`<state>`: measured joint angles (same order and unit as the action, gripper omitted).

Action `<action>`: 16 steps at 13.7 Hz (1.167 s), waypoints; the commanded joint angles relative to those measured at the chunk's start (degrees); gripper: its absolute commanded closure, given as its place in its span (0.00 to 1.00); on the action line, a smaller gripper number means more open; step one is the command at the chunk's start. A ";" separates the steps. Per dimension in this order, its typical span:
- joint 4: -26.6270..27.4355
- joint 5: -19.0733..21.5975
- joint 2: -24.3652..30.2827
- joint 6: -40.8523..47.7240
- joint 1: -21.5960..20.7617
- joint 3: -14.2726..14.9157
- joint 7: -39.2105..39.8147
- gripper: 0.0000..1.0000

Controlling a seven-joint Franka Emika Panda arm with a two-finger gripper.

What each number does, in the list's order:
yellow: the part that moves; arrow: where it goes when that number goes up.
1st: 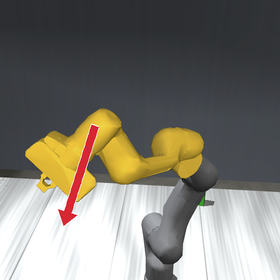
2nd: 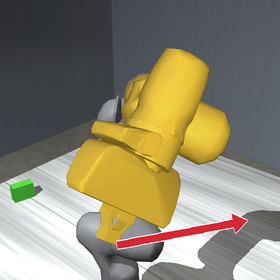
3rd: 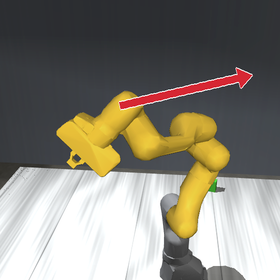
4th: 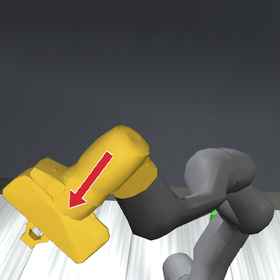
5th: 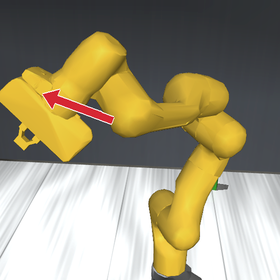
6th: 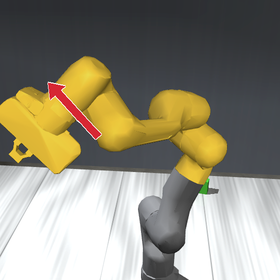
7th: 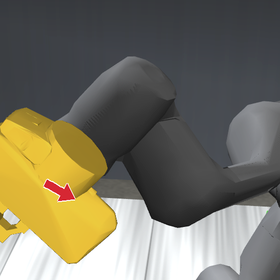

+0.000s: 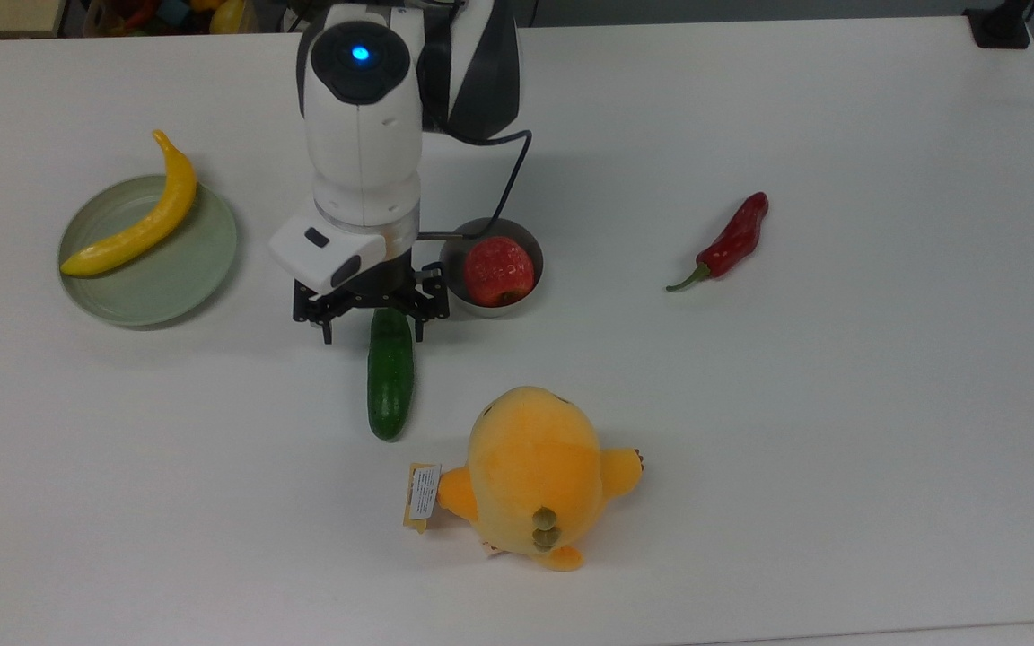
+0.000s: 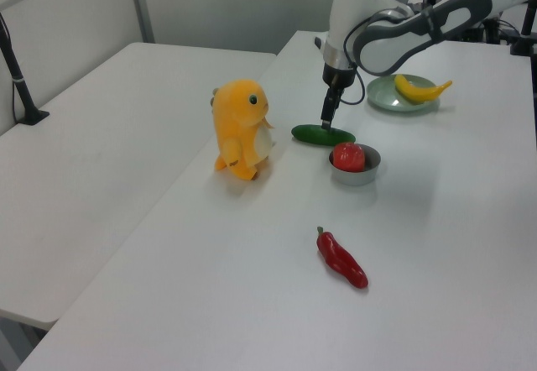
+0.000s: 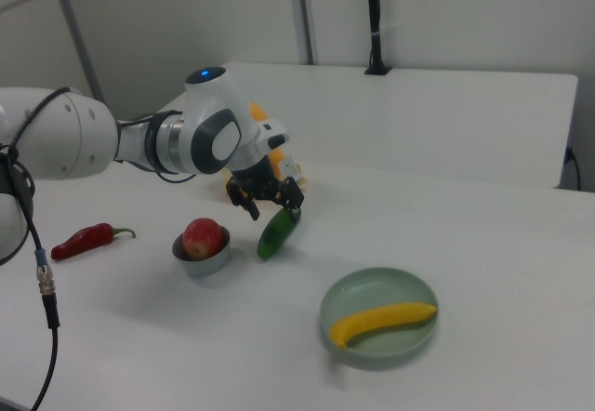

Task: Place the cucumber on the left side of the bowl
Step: 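Move the open gripper down over the green cucumber, then close the gripper around the middle of the cucumber, then lift the cucumber and carry it past the bowl with the apple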

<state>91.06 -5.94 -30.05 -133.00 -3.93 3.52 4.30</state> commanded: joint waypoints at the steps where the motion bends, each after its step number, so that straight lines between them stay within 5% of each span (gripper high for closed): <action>1: -1.14 -3.28 -2.90 -2.00 -0.20 -0.62 0.62 0.00; 4: -3.60 -8.29 -6.07 -2.00 0.07 -1.68 -1.74 0.02; 5: -3.87 -8.56 -6.07 -2.00 0.15 -1.68 -3.84 0.49; 6: -3.87 -8.57 -6.07 -2.00 0.16 -1.77 -4.12 0.63; 13: -3.87 -8.04 -5.64 -2.00 0.24 -1.85 -4.30 0.64; 16: -2.38 -7.16 -0.03 -1.21 0.77 -1.94 -4.57 0.64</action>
<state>87.11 -13.06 -35.37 -134.39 -3.81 2.14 1.07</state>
